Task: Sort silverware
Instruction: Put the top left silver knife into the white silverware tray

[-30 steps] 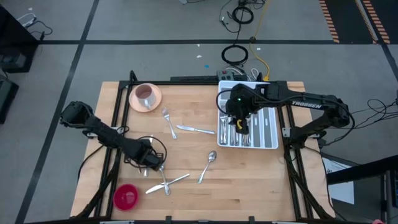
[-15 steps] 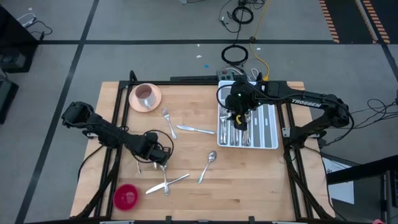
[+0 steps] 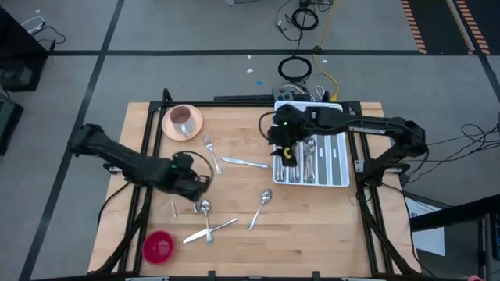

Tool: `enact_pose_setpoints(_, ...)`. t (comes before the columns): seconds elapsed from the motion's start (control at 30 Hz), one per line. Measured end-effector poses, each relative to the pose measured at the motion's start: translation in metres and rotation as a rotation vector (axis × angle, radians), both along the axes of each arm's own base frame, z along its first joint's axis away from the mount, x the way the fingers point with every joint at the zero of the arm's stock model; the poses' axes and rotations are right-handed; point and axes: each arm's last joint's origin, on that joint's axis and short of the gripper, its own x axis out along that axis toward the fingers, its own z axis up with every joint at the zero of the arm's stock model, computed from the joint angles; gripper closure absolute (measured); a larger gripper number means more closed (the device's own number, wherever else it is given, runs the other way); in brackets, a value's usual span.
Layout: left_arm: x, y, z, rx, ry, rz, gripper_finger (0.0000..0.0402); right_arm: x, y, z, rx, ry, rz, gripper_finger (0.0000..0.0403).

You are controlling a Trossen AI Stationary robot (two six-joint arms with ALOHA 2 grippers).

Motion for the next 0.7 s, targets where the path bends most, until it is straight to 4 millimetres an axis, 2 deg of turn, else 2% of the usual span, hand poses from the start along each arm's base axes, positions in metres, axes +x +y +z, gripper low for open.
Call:
enact_pose_setpoints(0.1, -0.02, -0.003, 0.035, 0.009, -0.069, 0.011, 0.0393, 0.016, -0.001, -0.008, 0.056, -0.053, 0.013, 0.0221)
enact_pose_setpoints(0.17, -0.034, -0.004, 0.042, -0.022, -0.073, 0.037, 0.0392, 0.025, -0.002, -0.012, 0.077, -0.082, 0.002, 0.0221)
enact_pose_setpoints(0.23, -0.044, -0.005, 0.037, -0.046, -0.028, 0.093, 0.0392, 0.03, -0.001, -0.016, 0.104, -0.094, -0.003, 0.0221)
enact_pose_setpoints(0.37, -0.045, -0.008, 0.008, -0.032, 0.067, 0.148, 0.0398, 0.033, 0.0, -0.021, 0.152, -0.075, -0.05, 0.0224)
enact_pose_setpoints(0.6, -0.022, -0.018, -0.058, -0.149, 0.16, 0.138, 0.04, 0.03, 0.0, -0.024, 0.172, -0.025, -0.067, 0.0226)
enact_pose_setpoints(0.7, -0.017, -0.016, -0.075, -0.137, 0.19, 0.159, 0.04, 0.029, 0.001, -0.024, 0.178, -0.013, -0.073, 0.0226)
